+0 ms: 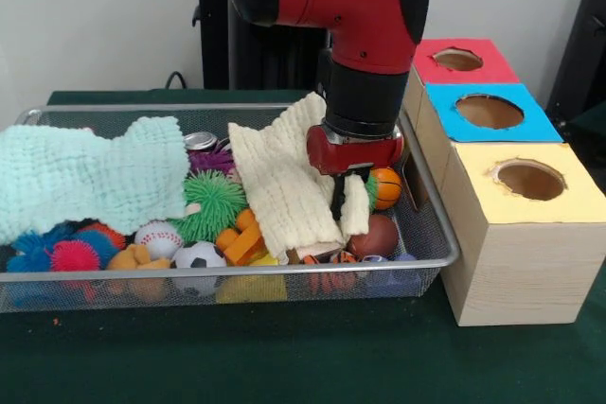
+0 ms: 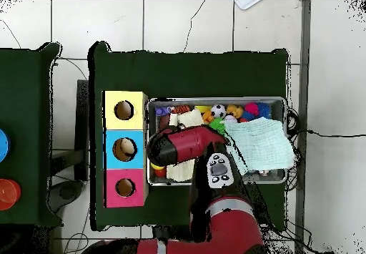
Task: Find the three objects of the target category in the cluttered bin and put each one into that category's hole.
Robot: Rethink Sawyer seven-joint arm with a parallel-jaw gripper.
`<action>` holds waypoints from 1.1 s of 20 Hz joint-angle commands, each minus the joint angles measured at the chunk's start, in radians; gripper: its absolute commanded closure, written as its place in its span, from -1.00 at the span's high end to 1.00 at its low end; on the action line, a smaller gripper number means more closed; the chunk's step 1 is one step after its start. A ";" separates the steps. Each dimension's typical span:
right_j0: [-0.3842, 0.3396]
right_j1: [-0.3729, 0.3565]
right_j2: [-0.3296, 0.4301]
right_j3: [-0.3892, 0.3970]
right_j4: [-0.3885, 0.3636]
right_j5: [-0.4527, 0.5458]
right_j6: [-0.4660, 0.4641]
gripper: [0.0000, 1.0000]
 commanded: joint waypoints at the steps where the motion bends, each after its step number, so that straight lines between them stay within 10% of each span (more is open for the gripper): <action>1: -0.189 -0.027 0.221 0.074 0.035 0.227 -0.158 -1.00; 17: -0.138 -0.079 0.236 0.063 0.060 0.242 0.047 -1.00; 22: -0.176 -0.208 0.245 0.094 0.102 0.396 -0.033 -1.00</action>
